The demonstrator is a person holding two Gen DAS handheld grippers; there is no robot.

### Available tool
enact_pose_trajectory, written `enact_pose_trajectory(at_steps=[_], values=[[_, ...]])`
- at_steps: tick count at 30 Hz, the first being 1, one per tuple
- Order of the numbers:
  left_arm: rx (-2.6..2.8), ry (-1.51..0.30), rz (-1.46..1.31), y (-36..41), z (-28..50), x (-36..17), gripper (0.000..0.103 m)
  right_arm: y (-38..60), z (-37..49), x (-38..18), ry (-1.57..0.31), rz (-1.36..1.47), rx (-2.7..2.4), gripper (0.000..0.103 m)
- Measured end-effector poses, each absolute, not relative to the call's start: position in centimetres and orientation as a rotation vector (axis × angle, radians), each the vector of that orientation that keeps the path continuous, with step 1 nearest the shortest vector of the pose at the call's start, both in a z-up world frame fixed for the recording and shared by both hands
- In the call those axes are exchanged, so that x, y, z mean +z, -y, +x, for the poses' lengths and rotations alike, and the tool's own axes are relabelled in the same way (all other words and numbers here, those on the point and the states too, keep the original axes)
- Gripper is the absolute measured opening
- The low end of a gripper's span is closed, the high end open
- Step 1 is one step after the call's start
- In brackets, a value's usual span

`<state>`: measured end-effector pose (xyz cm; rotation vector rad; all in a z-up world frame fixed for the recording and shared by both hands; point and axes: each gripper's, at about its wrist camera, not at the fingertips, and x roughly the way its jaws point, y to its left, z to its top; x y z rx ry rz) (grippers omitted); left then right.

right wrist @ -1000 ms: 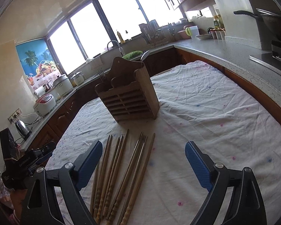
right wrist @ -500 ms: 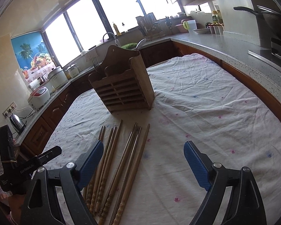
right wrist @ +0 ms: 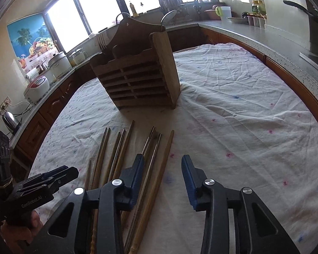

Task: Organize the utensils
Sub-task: 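Grasp a wooden chopstick with the left gripper while the right gripper grasps another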

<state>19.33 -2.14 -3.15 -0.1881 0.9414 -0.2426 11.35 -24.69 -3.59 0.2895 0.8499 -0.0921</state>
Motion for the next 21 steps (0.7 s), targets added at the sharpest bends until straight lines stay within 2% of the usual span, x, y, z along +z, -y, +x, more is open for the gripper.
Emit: enact_pose_trajectory(at_steps=[4,7,9,11,13,18,21], values=[[-0.245,-0.979,-0.176,2.5,20.7,-4.0,0.024,24.9,13.0,-4.6,-0.888,0.275,-0.104,0.031],[-0.245,-0.977,-0.153,3.0,21.2,-4.2,0.022,24.9,14.2,-5.6,-0.925,0.260,-0.112,0.030],[-0.247,-0.976,-0.124,3.5,21.4,-4.2,0.021,24.8,15.0,-6.4,-0.957,0.246,-0.114,0.024],[-0.244,-0.975,-0.088,4.3,21.6,-4.2,0.018,24.1,15.5,-6.6,-0.945,0.181,-0.124,0.023],[-0.236,-0.964,-0.034,5.0,21.6,-4.3,0.012,23.7,15.8,-6.7,-0.945,0.144,-0.137,0.022],[-0.237,-0.946,0.002,5.7,21.5,-4.3,0.006,23.7,16.1,-6.6,-0.946,0.106,-0.154,0.010],[-0.257,-0.953,-0.044,4.8,21.4,-4.1,0.003,24.4,15.8,-6.4,-0.945,0.163,-0.144,0.006]])
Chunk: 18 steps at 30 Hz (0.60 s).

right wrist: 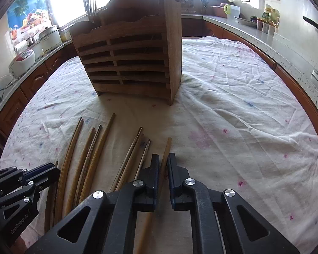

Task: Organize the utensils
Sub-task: 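Grasp a wooden chopstick with the left gripper while the right gripper grasps another, then lift the chopsticks and lower them into the wooden holder, opening both grippers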

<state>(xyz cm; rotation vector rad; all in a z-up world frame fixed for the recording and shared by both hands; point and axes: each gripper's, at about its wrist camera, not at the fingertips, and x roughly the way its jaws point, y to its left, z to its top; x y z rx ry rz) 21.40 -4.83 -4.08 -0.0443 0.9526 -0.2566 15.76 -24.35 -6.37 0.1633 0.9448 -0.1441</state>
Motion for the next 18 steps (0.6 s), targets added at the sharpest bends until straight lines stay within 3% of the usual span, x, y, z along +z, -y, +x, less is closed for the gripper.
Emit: enact_pose_trajectory(at_steps=[18], values=[[-0.356,-0.707,-0.227,-2.6,13.7,6.6,0.002,24.8,8.9,4.6,-0.666,0.283,-0.060,0.005]])
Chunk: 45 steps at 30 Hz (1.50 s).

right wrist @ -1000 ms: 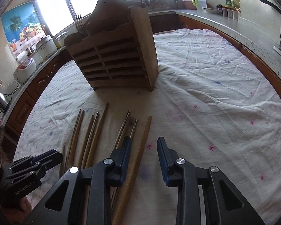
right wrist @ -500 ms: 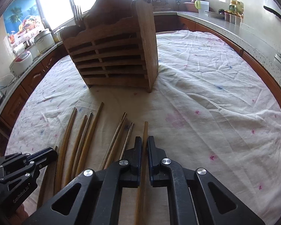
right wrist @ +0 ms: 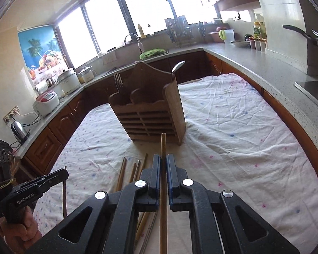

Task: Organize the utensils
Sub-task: 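Lift the chopsticks and lower them into the wooden holder, opening both grippers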

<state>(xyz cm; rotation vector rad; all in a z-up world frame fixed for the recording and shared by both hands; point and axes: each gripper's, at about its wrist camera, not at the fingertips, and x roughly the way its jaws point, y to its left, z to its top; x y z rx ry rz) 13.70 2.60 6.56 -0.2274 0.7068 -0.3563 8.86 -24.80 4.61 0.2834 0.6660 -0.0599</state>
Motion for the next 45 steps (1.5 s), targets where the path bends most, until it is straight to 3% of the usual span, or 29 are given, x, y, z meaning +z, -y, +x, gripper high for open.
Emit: enact_pose_trajectory(at_steps=[18,32,45], values=[[-0.324,-0.515,-0.275,-6.5,7.7,11.6,0.002,24.2,6.6,10.8,-0.495,0.275,-0.014,0.005],[-0.321,-0.476,-0.286,-6.4,10.7,12.7,0.002,24.7,7.8,11.4,-0.461,0.275,-0.009,0.005],[-0.341,-0.306,-0.275,-5.2,16.8,16.8,0.002,27.1,13.1,15.7,-0.309,0.288,-0.069,0.005]])
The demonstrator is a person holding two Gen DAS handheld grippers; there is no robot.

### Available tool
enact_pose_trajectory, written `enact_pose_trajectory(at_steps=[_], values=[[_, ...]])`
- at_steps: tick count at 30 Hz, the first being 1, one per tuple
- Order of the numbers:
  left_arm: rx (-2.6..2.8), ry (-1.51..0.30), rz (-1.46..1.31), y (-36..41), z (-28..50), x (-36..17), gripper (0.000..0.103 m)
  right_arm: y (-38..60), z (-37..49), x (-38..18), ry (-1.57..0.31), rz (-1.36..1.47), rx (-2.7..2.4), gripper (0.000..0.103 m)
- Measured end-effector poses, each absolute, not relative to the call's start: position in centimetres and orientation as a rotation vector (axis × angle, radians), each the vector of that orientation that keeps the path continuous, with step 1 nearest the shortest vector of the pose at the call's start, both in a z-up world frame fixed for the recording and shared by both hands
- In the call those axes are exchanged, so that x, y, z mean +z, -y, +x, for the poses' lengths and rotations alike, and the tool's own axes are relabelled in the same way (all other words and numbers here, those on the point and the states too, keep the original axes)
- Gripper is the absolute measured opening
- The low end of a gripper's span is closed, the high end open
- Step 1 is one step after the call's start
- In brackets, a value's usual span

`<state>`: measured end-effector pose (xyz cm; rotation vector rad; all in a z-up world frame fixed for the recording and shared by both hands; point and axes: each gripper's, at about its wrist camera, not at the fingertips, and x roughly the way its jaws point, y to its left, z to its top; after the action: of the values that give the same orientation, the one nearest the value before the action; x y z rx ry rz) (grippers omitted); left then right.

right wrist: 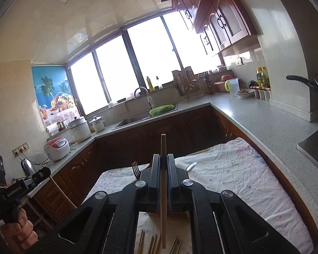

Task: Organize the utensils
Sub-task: 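Lift the chopsticks and lower them into the wooden holder, opening both grippers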

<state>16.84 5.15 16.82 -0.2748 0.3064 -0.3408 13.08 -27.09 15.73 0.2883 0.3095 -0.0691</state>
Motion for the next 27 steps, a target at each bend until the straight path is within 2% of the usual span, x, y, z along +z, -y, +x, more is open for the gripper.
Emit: enact_pose_trajectory(at_steps=[6,11,19,27], values=[[-0.363,-0.242,-0.272,-3.6,21.7,17.4,0.002,28.2,16.4,17.4,-0.237,0.281,-0.104,0.005],[-0.352,-0.226,-0.286,-2.4,27.1,15.6,0.002,28.6,19.5,17.2,-0.193,0.267,-0.114,0.005],[-0.328,-0.214,-0.329,-0.7,33.9,9.4,0.002,28.6,22.8,13.7,-0.203,0.223,-0.120,0.005],[-0.315,-0.313,-0.287,2.2,38.2,3.4,0.003,28.3,23.7,10.0,-0.257,0.185,-0.115,0.005]])
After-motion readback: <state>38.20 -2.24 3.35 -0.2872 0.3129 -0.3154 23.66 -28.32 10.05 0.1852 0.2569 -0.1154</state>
